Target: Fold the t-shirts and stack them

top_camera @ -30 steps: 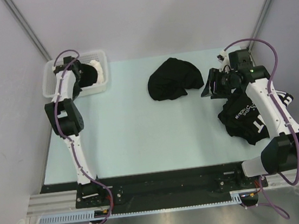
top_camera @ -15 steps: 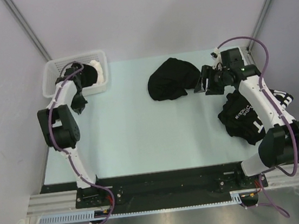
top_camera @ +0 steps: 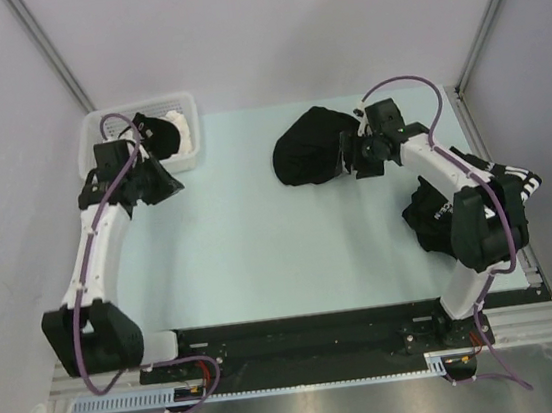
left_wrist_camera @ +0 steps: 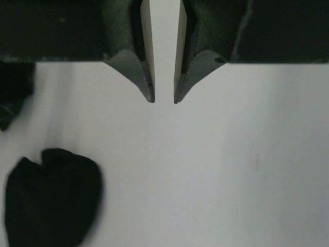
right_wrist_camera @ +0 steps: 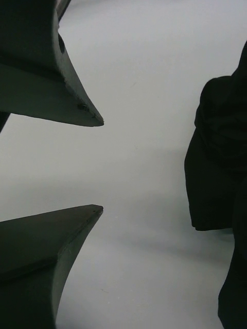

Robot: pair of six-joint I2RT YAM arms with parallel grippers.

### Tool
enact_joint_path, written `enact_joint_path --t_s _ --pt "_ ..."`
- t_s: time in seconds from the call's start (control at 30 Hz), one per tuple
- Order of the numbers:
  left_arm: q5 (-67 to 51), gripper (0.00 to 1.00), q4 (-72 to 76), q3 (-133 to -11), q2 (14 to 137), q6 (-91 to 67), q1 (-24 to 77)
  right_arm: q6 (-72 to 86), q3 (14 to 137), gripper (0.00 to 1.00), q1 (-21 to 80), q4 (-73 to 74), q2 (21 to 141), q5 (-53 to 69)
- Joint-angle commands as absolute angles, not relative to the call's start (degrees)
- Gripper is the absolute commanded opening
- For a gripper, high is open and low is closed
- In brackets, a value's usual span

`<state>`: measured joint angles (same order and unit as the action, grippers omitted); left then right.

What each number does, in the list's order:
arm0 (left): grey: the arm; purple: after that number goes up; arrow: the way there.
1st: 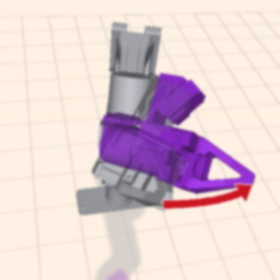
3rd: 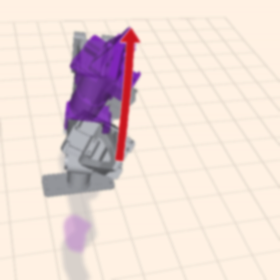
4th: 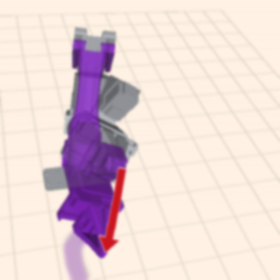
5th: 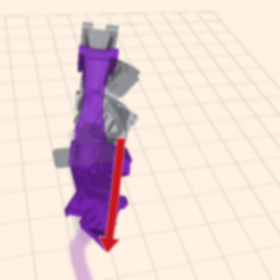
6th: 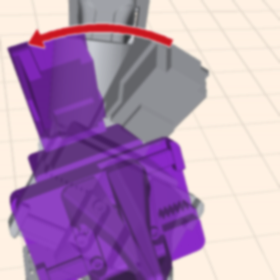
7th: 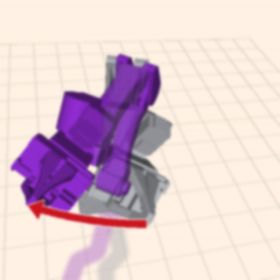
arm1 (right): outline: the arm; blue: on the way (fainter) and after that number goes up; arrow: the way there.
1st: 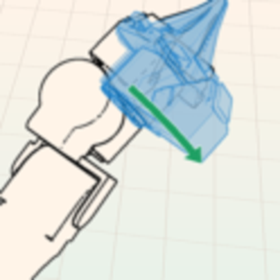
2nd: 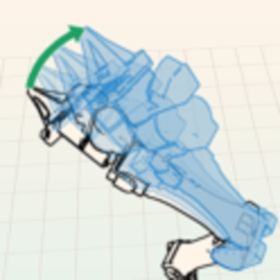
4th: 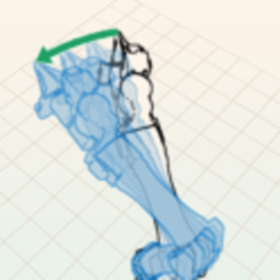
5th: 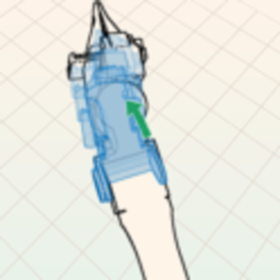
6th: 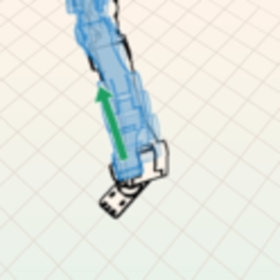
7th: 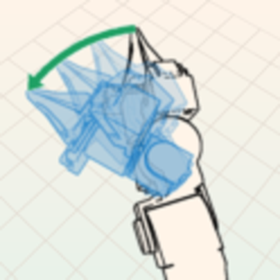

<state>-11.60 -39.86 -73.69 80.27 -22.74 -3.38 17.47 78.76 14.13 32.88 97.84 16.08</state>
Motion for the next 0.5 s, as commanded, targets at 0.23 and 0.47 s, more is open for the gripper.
enact_joint_path --t_s 0.23,0.47 --pt "-30.1 0.29 -23.8 -59.2 58.4 -30.3 1.8 10.6 83.5 0.67 14.6 25.0 104.6 13.4" --pt "-33.0 0.35 -22.9 -53.5 48.6 -32.7 2.9 12.1 85.6 0.66 12.3 21.7 109.2 15.3"
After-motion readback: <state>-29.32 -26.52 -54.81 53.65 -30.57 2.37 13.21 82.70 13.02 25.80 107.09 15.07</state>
